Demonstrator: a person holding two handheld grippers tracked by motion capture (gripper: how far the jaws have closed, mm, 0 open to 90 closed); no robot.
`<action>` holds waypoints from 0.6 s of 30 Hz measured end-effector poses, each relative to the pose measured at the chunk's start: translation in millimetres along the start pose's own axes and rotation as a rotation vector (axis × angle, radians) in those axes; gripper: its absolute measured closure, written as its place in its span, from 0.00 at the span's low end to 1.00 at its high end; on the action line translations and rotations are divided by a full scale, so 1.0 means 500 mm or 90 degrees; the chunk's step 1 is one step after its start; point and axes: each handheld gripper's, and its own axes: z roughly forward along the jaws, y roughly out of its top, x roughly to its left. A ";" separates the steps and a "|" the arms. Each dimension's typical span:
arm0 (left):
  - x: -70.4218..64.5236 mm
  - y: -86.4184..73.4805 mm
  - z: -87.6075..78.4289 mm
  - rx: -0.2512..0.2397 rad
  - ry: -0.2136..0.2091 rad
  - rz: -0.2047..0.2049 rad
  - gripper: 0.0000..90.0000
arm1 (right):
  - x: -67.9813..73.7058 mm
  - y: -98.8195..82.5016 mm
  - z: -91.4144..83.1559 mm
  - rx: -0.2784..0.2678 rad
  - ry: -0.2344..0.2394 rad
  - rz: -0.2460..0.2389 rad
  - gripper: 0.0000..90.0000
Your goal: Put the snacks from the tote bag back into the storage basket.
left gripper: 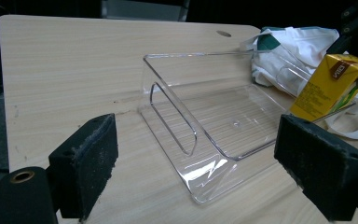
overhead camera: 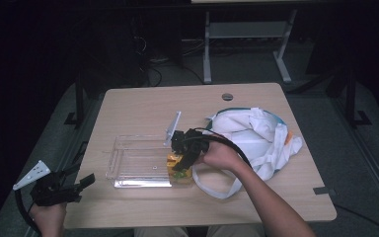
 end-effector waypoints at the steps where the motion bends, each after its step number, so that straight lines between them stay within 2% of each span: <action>1: 0.000 0.000 0.000 -0.001 0.000 -0.001 0.14 | -0.001 -0.001 0.003 0.000 -0.001 0.000 0.57; 7: -0.001 0.000 0.001 0.000 0.000 -0.001 0.14 | 0.000 -0.003 0.021 0.019 0.005 0.002 0.57; 18: -0.002 0.000 0.001 0.001 -0.001 0.001 0.14 | 0.007 -0.007 0.026 0.008 0.007 -0.007 0.57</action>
